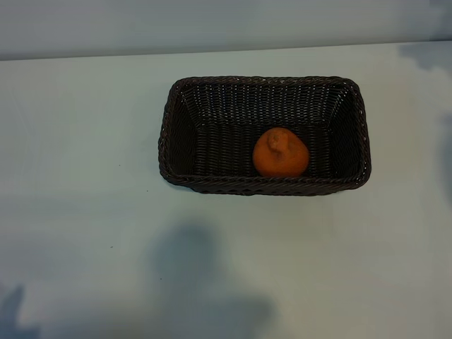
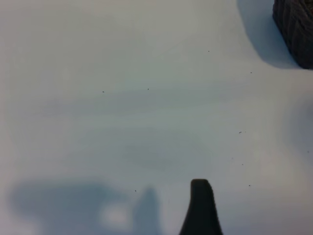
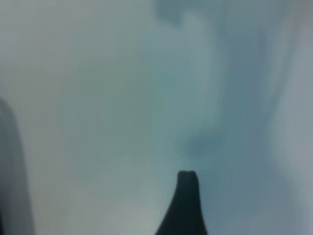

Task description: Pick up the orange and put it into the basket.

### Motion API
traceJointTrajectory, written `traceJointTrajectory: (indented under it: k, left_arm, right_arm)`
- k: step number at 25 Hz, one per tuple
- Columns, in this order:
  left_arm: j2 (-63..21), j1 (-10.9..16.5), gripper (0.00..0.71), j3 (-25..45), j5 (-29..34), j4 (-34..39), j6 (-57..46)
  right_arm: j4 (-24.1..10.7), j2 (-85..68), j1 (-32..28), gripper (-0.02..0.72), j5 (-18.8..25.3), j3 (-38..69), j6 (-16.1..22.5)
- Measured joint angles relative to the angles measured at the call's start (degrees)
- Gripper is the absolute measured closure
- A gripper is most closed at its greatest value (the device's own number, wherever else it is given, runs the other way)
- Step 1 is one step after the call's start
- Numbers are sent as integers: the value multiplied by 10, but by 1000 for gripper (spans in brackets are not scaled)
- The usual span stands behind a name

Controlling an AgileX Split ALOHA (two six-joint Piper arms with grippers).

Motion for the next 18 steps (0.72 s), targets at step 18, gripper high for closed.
traceJointTrajectory:
  k: [18]
  left_arm:
    - [0,0,158,0,0,0,0]
  right_arm:
    - [35,-65,-20,106,37,0,-14]
